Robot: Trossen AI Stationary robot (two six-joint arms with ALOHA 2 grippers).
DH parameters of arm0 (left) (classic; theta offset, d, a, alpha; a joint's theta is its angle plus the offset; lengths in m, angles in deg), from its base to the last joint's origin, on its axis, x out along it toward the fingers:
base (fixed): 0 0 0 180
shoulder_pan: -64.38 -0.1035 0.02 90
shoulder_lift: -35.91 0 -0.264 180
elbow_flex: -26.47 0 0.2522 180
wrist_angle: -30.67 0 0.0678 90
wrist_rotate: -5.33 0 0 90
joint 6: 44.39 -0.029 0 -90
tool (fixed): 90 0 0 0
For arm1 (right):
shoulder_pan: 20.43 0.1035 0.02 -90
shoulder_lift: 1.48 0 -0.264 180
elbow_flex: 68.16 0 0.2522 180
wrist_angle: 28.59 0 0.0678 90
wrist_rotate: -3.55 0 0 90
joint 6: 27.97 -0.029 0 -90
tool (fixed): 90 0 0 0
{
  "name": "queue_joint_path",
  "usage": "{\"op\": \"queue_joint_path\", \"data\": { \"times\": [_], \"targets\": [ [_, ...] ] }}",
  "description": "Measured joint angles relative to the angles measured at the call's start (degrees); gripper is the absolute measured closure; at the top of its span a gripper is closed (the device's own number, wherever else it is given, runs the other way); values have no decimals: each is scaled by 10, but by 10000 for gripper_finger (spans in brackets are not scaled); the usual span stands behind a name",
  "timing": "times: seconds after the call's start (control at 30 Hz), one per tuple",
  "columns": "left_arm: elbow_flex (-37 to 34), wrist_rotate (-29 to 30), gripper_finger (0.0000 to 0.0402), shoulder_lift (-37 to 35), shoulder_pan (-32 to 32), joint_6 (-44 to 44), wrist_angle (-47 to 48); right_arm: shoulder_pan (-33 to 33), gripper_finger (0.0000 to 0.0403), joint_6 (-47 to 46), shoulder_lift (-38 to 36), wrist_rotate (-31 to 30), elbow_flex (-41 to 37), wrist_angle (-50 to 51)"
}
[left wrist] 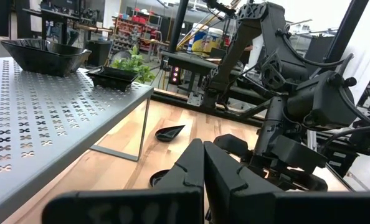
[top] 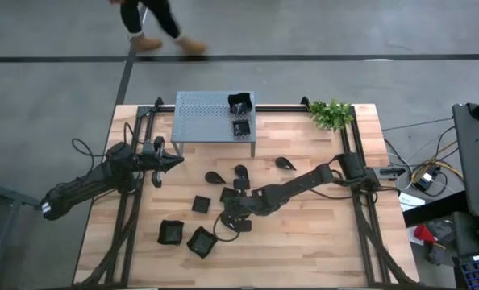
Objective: Pick & Place Mini shaped plates
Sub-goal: Stack the black square plate on top of the other black square plate on the shelf
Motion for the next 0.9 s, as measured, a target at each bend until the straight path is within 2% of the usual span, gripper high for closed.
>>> {"op": "queue_joint_path", "data": {
  "times": [0.67, 0.77, 0.9],
  "targets": [
    [0, 0, 399, 0, 0, 0, 0, -2, 333, 1, -1, 0, 0, 5],
    [0, 0, 399, 0, 0, 0, 0, -1, 335, 17, -20, 1, 29, 81],
    [0, 0, 399, 0, 0, 0, 0, 2, 353, 33, -89, 0, 65, 167]
  ]
}}
